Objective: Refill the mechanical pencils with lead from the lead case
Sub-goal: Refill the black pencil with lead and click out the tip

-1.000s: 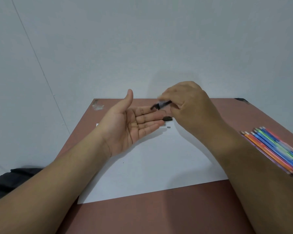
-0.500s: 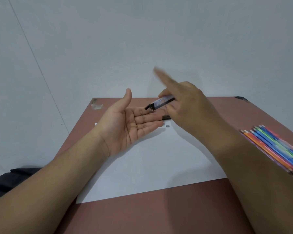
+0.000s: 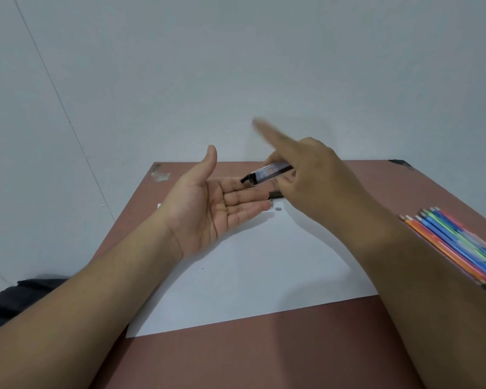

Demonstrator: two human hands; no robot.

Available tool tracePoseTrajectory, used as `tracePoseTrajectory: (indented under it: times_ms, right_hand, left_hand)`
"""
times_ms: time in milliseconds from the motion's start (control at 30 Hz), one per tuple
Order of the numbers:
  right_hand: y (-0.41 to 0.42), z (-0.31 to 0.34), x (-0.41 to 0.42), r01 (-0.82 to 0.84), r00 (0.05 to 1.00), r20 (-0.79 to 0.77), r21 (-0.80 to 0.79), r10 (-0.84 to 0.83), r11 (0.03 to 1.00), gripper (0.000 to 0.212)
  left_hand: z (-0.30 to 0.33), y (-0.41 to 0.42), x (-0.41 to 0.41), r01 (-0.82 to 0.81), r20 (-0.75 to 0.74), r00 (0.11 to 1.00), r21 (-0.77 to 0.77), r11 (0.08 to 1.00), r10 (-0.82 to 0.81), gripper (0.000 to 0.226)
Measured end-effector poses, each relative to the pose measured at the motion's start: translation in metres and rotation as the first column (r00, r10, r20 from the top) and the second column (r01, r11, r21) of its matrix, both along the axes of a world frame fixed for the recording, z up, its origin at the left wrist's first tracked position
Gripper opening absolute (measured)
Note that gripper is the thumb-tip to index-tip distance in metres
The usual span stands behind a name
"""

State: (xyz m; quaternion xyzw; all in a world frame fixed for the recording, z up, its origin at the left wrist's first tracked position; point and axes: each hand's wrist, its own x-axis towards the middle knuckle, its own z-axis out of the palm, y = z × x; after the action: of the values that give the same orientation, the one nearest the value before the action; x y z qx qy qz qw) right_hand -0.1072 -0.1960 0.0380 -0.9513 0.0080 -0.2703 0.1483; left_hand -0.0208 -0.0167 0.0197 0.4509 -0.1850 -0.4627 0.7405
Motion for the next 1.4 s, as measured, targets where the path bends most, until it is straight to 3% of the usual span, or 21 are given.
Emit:
tracePoseTrajectory:
  times_ms: [67,100,167,200,300,333,433,467,567,600,700,733,833,933,967,1067,1100,1200,1233,1333,1400]
  right_hand:
    - [-0.0011,-0.0003,0.0012,-0.023,0.999,-0.028,-0.087,0.021,0.996,0.049]
    - [-0.0019,-0.0012,0.0019,-0.001,0.999,-0.04,-0.053,-0.001,0.999,0.053]
    - [0.0018,-0.0018,-0.0001,0.024,1.0,-0.014,0.046,-0.023,0.999,0.086]
    - [0.0003,-0.0022,-0.0003,0.042,0.999,-0.003,0.052,-0.042,0.998,0.09]
    - [-0.0006,0.0029,0.0009,0.035,0.996,-0.081,-0.081,-0.042,0.996,0.049]
    - [0.0009,0.0027,0.0012,0.036,0.995,-0.09,-0.062,-0.041,0.997,0.05]
    - [0.0033,-0.0018,-0.001,0.03,1.0,-0.009,0.066,-0.029,0.997,0.094]
    - [0.0023,-0.0016,-0.0017,0.027,1.0,0.0,0.074,-0.027,0.997,0.094]
    - [0.0008,-0.0001,-0.0005,-0.002,0.999,-0.04,-0.059,-0.001,0.998,0.044]
    - [0.0004,-0.0008,0.0005,0.007,0.999,-0.054,-0.049,-0.009,0.999,0.047]
    - [0.0023,-0.0019,-0.0005,0.042,0.999,-0.027,0.062,-0.041,0.997,0.093]
    - [0.0024,-0.0003,-0.0017,0.036,0.999,-0.039,0.055,-0.034,0.998,0.091]
    - [0.0026,0.0021,-0.003,-0.006,0.998,-0.059,-0.042,0.003,0.999,0.049]
    - [0.0038,-0.0004,-0.0024,0.023,0.999,-0.044,0.064,-0.02,0.998,0.089]
    - [0.0026,-0.0012,-0.0014,0.03,0.998,-0.063,0.06,-0.027,0.998,0.09]
    - [0.0003,0.0032,0.0013,0.05,0.985,-0.165,-0.063,-0.06,0.997,0.05]
    - [0.0023,0.003,0.0003,0.05,0.987,-0.148,-0.028,-0.054,0.998,0.054]
    - [0.0037,-0.0012,-0.0035,0.013,0.999,-0.047,0.087,-0.009,0.996,0.098]
    - [0.0042,0.0,-0.0039,0.01,0.998,-0.065,0.089,-0.004,0.996,0.096]
    - [0.003,0.0031,0.0003,0.029,0.987,-0.154,-0.062,-0.039,0.998,0.056]
    - [0.005,0.0017,-0.0021,0.028,0.993,-0.112,0.03,-0.024,0.999,0.076]
  left_hand:
    - [-0.0004,-0.0002,0.0001,-0.012,-0.006,1.0,-0.002,1.0,0.012,0.093]
    - [-0.0008,0.0,0.0004,-0.021,-0.006,1.0,0.001,1.0,0.021,0.093]
    - [-0.0006,0.0001,0.0005,-0.024,-0.004,1.0,0.004,1.0,0.024,0.093]
    - [-0.0005,-0.0003,0.0,-0.02,-0.005,1.0,0.003,1.0,0.02,0.093]
    - [-0.0003,-0.0002,-0.0006,-0.028,-0.006,1.0,0.002,1.0,0.028,0.092]
    - [-0.0006,0.0001,-0.0003,-0.032,-0.003,0.999,0.003,0.999,0.032,0.092]
    - [-0.0002,0.0001,-0.0002,-0.027,0.0,1.0,0.004,1.0,0.027,0.093]
    - [-0.0004,-0.0002,-0.0002,-0.026,-0.004,1.0,0.003,1.0,0.026,0.092]
    - [-0.0007,-0.0005,-0.0001,-0.039,-0.015,0.999,0.0,0.999,0.039,0.091]
    - [-0.0008,-0.0002,-0.0003,-0.039,-0.013,0.999,0.0,0.999,0.039,0.091]
    - [-0.0004,-0.0004,-0.0009,-0.028,-0.011,1.0,-0.001,1.0,0.028,0.091]
    - [-0.0004,-0.0006,-0.0009,-0.026,-0.01,1.0,-0.001,1.0,0.026,0.091]
    - [-0.0008,-0.0008,-0.0002,-0.037,-0.013,0.999,-0.003,0.999,0.037,0.092]
    - [-0.0017,0.0001,0.001,-0.024,-0.011,1.0,-0.004,1.0,0.024,0.093]
    - [-0.002,-0.0001,0.0012,-0.019,-0.012,1.0,-0.005,1.0,0.019,0.093]
    - [-0.002,-0.0004,0.0014,-0.015,-0.01,1.0,-0.009,1.0,0.015,0.092]
    - [-0.0022,-0.0005,0.0015,-0.021,-0.01,1.0,-0.007,1.0,0.021,0.093]
    - [-0.0016,-0.0007,0.0003,-0.03,-0.018,0.999,-0.007,1.0,0.03,0.092]
    - [-0.0017,-0.0007,0.0002,-0.032,-0.021,0.999,-0.008,0.999,0.032,0.092]
    - [-0.0012,0.0,-0.0001,-0.027,-0.017,1.0,-0.011,1.0,0.026,0.092]
    - [-0.0009,0.0005,-0.0001,-0.025,-0.008,1.0,-0.009,1.0,0.025,0.092]
